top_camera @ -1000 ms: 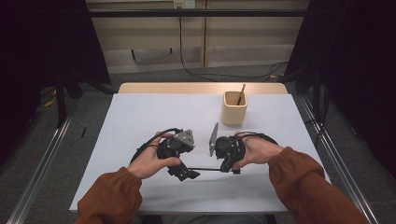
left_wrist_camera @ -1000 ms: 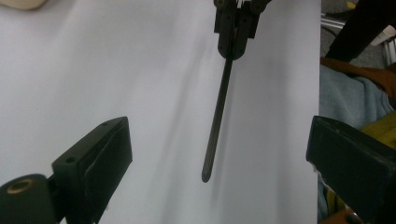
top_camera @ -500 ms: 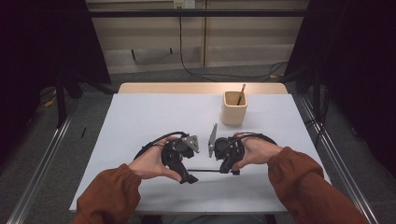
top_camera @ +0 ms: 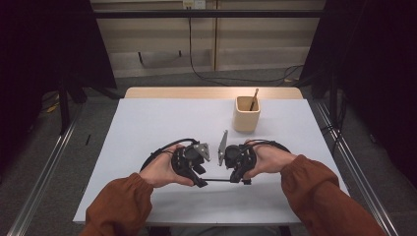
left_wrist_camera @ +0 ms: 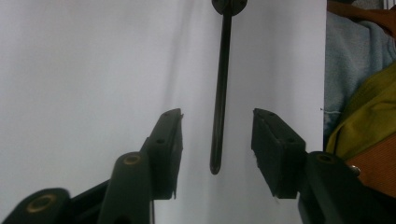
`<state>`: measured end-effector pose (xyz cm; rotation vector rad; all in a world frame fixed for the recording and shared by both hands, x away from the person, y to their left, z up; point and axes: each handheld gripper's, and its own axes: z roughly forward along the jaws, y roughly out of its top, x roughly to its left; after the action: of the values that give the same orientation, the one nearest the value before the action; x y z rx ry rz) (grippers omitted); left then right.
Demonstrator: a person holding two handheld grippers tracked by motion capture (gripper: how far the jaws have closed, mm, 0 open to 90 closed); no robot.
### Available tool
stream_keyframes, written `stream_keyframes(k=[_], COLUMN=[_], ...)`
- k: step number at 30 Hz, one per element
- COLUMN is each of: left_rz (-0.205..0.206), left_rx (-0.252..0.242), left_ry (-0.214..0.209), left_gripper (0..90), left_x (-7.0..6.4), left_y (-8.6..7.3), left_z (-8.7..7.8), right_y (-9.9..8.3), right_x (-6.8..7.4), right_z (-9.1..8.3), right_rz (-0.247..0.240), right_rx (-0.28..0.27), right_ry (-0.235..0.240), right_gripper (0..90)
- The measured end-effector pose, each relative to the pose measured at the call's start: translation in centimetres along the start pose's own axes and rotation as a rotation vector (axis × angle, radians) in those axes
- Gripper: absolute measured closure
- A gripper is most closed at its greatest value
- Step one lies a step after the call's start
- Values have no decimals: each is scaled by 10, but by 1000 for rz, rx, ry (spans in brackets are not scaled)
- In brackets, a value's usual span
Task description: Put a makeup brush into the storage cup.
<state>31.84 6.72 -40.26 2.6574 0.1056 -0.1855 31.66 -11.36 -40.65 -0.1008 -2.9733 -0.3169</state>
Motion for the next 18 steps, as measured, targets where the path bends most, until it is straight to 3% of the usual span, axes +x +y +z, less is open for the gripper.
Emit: stream_keyframes(k=[7, 13, 18], left_rz=[-20, -29, -12], left_rx=[9, 4, 19], left_ry=[-9, -4, -17], left_gripper=[631, 615, 654], left_x=[3, 5, 6], left_y=[0, 1, 2], left_z=[5, 6, 9], right_y=[0, -1, -1], right_x=[1, 2, 2], right_z=[0, -3, -3], right_rz=[-7, -6, 0], right_rx=[-6, -17, -13], right_ry=[-7, -7, -1], right_gripper=[864, 864, 864])
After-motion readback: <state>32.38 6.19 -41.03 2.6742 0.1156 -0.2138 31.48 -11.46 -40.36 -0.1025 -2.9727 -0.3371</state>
